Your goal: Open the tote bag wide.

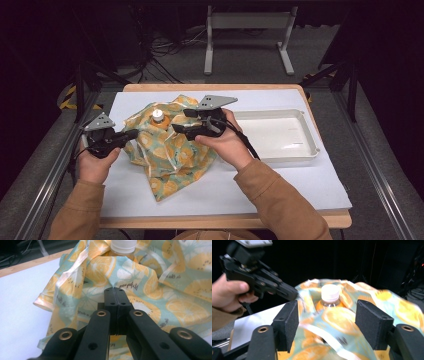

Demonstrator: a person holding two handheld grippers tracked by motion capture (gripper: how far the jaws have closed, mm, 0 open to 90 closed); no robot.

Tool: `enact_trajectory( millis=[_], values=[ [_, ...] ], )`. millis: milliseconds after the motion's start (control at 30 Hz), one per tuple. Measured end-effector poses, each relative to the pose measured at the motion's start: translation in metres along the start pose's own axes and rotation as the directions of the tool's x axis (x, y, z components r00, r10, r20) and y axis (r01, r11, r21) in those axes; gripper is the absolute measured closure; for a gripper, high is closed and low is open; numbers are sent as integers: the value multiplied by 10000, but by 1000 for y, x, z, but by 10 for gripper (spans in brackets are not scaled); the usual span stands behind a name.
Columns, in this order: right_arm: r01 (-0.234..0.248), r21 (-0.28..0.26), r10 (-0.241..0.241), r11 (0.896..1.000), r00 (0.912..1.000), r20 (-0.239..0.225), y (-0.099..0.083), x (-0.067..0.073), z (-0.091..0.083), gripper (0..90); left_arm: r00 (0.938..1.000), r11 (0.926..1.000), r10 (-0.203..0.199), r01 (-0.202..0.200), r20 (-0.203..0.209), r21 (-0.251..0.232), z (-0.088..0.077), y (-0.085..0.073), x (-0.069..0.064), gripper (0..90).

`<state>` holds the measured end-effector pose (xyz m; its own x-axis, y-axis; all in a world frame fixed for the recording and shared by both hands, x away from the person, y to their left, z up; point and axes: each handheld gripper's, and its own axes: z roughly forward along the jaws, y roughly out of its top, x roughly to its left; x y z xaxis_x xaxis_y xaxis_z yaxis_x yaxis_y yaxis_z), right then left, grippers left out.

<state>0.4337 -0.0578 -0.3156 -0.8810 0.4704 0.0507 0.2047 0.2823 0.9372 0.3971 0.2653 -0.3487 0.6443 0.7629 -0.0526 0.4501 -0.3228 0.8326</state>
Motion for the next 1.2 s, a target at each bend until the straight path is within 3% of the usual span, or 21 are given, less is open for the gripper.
enact_trajectory(
  millis=[133,367,500,700,967,1200],
  values=[
    [37,359,-46,9993,9997,234,-9,-7,6,379,9998,9998,103,-100,-174,166,-6,-1,2,899],
    [-310,930,260,9952,9982,549,-26,-23,13,384,9979,9981,249,-214,-597,578,-11,-5,11,899],
    [-455,1084,383,9931,9970,668,-32,-29,13,379,9969,9976,82,-27,-785,695,-12,-11,19,899],
    [-573,1256,483,9904,9961,735,-39,-34,15,370,9959,9985,-185,230,-891,494,-18,-14,27,899],
    [-620,1842,477,9809,9956,812,-50,-35,22,380,9973,9973,-369,407,-627,606,-1,-19,24,898],
    [-636,2565,418,9644,9951,896,-60,-36,31,376,9971,9940,-639,672,-412,858,22,-21,29,898]
  ],
)
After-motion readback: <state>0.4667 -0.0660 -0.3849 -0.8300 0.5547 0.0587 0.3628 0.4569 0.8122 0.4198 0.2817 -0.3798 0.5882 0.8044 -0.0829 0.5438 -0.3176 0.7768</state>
